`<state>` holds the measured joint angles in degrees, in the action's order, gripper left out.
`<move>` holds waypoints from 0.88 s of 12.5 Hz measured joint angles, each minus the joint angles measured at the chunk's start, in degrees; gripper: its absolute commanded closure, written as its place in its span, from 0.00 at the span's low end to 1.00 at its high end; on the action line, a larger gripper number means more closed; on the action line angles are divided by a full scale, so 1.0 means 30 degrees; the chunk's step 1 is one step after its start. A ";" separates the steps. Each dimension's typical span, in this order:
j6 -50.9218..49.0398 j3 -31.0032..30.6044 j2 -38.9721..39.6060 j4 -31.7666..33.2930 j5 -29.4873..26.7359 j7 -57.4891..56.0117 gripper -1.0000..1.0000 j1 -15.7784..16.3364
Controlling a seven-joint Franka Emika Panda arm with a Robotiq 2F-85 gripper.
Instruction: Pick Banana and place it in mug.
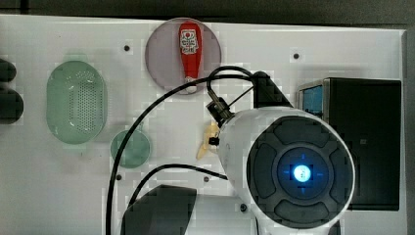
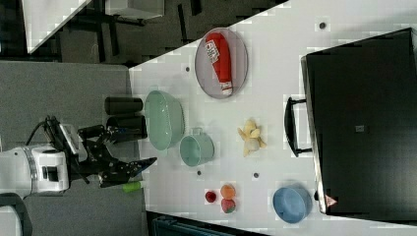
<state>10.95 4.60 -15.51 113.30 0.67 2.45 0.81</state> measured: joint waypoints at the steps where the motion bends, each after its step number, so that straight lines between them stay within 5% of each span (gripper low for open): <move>1: 0.0438 -0.0036 0.0145 0.0336 -0.0208 -0.0261 0.00 -0.0118; 11: 0.9892 -0.0152 0.6968 0.5875 -0.0238 -1.0096 0.00 0.0350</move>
<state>40.62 4.14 5.39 130.93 -0.05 -27.84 1.86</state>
